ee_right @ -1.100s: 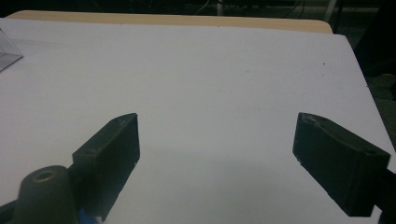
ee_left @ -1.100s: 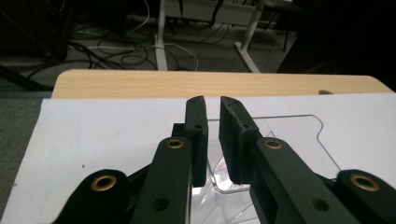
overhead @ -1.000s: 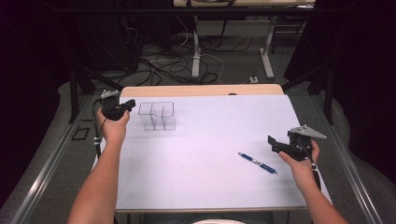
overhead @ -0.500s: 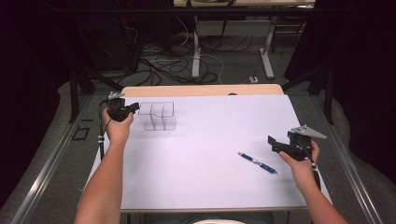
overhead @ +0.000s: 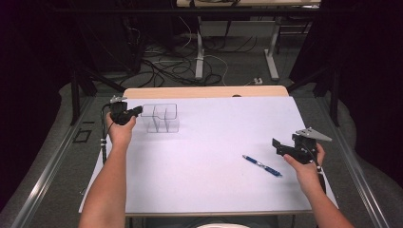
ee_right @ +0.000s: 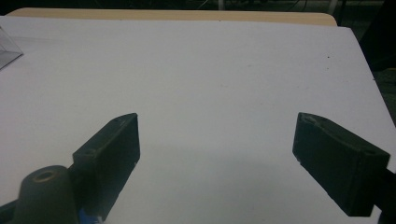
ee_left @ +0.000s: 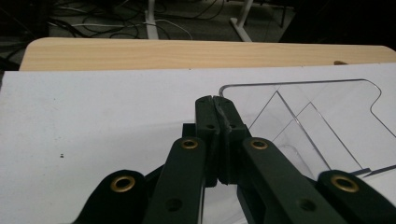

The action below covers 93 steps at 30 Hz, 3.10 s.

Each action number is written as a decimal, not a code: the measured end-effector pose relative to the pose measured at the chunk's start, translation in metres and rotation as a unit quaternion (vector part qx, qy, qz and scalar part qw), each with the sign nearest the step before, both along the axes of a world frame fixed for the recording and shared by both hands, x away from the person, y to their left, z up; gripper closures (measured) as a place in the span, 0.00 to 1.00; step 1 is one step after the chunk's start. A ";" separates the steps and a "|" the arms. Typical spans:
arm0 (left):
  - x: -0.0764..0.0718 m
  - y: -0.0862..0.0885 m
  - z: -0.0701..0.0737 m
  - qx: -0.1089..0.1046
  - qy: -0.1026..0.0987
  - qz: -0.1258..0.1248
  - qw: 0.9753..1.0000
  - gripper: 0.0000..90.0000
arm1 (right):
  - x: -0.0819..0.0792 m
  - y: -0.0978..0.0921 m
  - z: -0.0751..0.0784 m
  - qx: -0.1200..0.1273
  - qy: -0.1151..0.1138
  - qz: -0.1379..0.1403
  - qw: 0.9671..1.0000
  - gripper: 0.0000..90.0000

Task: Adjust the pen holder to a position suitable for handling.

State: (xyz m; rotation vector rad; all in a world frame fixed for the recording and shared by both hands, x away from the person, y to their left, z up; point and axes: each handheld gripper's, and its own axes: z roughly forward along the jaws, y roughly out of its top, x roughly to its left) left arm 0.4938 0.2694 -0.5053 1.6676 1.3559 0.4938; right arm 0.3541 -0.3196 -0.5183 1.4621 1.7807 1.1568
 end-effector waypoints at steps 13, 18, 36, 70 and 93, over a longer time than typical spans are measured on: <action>-0.002 -0.001 -0.004 -0.018 -0.010 -0.008 1.000 1.00 | 0.001 0.002 -0.001 0.005 0.005 0.002 1.000 0.16; -0.004 -0.006 -0.003 -0.017 -0.002 -0.013 1.000 1.00 | 0.001 0.002 -0.002 0.004 0.007 0.000 1.000 0.16; -0.011 -0.039 -0.006 -0.031 -0.006 -0.020 0.999 1.00 | 0.002 0.000 -0.002 0.001 0.009 0.001 1.000 0.16; -0.008 -0.138 -0.012 -0.035 -0.003 -0.088 0.995 1.00 | 0.003 -0.001 -0.003 0.005 0.008 0.005 1.000 0.16; -0.008 -0.149 -0.012 -0.040 -0.005 -0.112 0.993 0.97 | 0.003 -0.002 -0.001 0.002 0.008 0.005 1.000 0.17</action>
